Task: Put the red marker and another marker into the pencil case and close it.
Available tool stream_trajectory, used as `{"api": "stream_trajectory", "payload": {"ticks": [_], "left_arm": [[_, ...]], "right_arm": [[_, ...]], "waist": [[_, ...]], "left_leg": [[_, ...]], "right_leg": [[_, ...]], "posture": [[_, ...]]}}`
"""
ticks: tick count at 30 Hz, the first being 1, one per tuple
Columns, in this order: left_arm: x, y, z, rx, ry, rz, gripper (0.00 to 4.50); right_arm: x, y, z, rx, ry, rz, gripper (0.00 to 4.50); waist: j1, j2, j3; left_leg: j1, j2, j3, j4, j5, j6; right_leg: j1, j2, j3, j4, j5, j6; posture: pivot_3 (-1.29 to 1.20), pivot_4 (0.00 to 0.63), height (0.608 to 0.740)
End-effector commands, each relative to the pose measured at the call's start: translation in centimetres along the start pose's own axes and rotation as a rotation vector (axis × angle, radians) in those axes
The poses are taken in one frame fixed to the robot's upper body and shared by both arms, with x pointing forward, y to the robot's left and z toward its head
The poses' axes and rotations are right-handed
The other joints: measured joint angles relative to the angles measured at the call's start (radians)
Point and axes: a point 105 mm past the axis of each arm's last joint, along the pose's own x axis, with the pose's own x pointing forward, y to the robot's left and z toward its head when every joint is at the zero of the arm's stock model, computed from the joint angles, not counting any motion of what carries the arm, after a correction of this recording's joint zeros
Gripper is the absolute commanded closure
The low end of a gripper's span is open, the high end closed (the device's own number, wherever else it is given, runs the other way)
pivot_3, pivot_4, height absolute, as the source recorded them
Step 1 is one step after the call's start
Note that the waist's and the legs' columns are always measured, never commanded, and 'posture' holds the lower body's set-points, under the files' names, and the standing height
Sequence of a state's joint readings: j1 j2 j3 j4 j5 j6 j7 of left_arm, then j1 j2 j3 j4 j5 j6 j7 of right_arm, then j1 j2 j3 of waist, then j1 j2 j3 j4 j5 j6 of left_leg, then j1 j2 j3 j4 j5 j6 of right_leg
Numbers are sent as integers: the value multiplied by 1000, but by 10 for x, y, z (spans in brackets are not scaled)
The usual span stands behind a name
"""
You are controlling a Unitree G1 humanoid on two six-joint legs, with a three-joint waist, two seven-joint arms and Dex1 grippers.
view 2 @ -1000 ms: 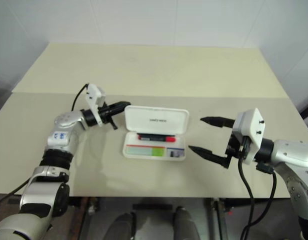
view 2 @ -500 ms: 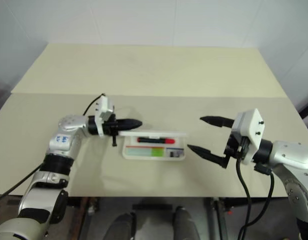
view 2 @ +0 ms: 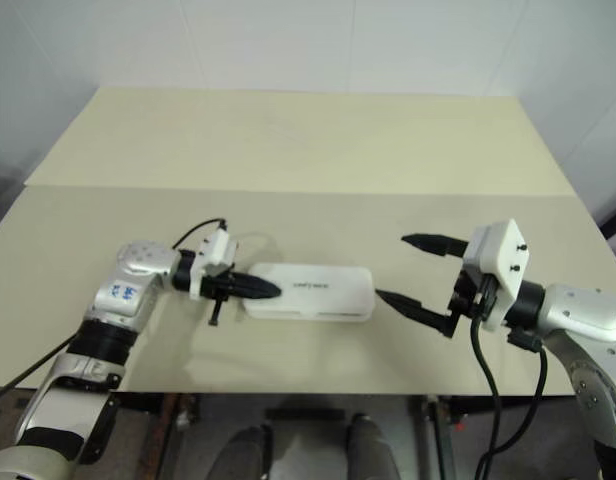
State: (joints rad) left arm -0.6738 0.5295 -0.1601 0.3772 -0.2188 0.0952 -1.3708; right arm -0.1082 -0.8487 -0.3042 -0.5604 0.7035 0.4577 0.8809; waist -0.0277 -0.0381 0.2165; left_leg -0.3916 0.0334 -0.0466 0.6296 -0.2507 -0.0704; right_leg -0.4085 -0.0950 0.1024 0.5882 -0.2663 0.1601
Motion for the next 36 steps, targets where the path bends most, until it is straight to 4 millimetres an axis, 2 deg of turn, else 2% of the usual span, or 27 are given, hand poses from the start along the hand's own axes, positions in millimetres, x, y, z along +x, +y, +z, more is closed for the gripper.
{"api": "stream_trajectory", "payload": {"ticks": [1, 10, 16, 19, 23, 27, 30, 34, 36], "left_arm": [[5, -3, -6, 20, 37, -1, 4489], [34, -2, -10, -6, 91, -13, 4489], [36, -2, -5, -11, 91, -21, 4489], [33, 3, 9, -32, 15, 19, 4489], [15, 13, 40, -49, -173, 103, 4489], [-12, 18, 58, -61, -296, 217, 4489], [-30, 17, 64, -57, -340, 293, 4489], [-63, 5, 58, -63, -327, 388, 4489], [-69, 2, 56, -64, -313, 423, 4106]], "right_arm": [[-1, 1, 12, -43, -36, -9, 0], [3, 5, 11, -34, -55, -18, 0], [5, 6, 11, -30, -65, -27, 0], [6, 6, 10, -26, -68, -30, 0], [6, 5, 7, -18, -71, -29, 0], [5, 0, 1, -12, -71, -40, 0], [3, -5, -4, -5, -72, -55, 0], [3, -9, -15, 3, -56, -61, 0], [1, -11, -18, 4, -52, -61, 0]], "waist": [[0, 0, 0], [1, 0, -1], [0, 1, -1], [0, 1, -1], [0, 1, -1], [-3, 1, -1], [-3, 1, 0], [-5, 1, 0], [-3, 1, 0]], "left_leg": [[0, 0, 0, 0, 0, 0], [2, 0, 0, 2, 0, 0], [5, 0, 0, 2, 1, 1], [4, 0, 0, 2, 1, 1], [4, 0, -1, 1, 1, 1], [4, 0, -1, 0, 1, 1], [4, 0, -1, -1, 1, 1], [4, 0, -1, -1, 0, 0], [4, 0, -1, -1, 0, 0]], "right_leg": [[0, 0, 0, 0, 0, 0], [3, 0, 0, 0, -1, -1], [7, 0, 0, -1, -2, -3], [8, 0, 0, -3, -2, -3], [7, 0, 0, -3, -2, -3], [6, 0, 0, -2, 0, 0], [6, 0, 0, -2, 0, 1], [6, 0, 0, -2, 0, 1], [5, 0, 0, -2, 0, 0]], "posture": [[0, 150, 740], [0, 150, 740], [0, 150, 740], [0, 150, 740], [0, 150, 740], [0, 150, 740], [0, 150, 740], [0, 150, 740], [0, 150, 740]]}}
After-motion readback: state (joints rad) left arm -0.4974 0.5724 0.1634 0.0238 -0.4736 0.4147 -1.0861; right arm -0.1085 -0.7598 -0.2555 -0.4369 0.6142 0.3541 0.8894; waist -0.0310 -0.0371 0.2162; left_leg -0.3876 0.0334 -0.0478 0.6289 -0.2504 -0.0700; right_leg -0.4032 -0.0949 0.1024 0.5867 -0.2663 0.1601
